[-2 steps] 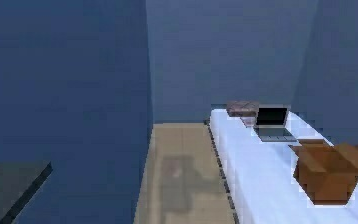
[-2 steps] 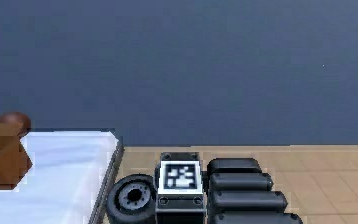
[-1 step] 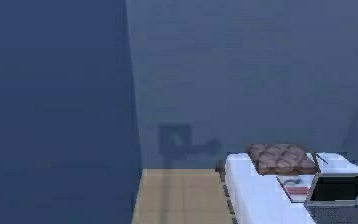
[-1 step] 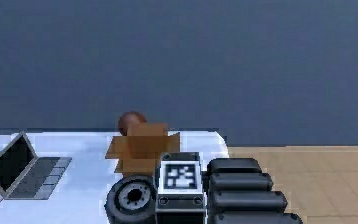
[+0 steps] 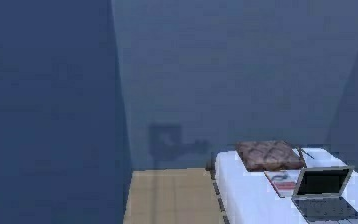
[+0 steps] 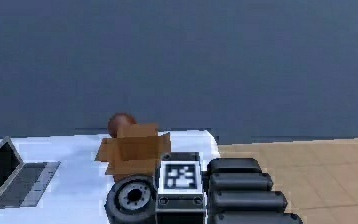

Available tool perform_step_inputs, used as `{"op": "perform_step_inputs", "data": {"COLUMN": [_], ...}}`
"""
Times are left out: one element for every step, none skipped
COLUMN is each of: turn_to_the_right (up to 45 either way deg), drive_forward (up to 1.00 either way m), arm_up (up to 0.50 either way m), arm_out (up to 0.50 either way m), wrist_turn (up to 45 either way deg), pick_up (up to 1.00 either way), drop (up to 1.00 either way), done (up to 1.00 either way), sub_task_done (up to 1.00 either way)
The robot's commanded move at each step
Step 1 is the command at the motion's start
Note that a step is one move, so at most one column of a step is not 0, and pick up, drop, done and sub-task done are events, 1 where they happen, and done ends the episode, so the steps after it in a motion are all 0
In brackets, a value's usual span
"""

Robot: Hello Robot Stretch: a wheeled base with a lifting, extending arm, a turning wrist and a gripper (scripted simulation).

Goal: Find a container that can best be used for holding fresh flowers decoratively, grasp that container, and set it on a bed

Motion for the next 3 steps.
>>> {"op": "perform_step_inputs", "data": {"turn_to_the_right": [0.0, -6.0, 0.0], "drive_forward": [0.6, 0.0, 0.0], "arm_up": [0.0, 0.0, 0.0], "arm_out": [0.0, 0.0, 0.42], "wrist_turn": [0.0, 0.0, 0.0], "pick_up": [0.0, 0.0, 0.0], "drop": [0.0, 0.0, 0.0], "done": [0.0, 0.0, 0.0], "sub_task_done": [0.0, 0.0, 0.0]}}
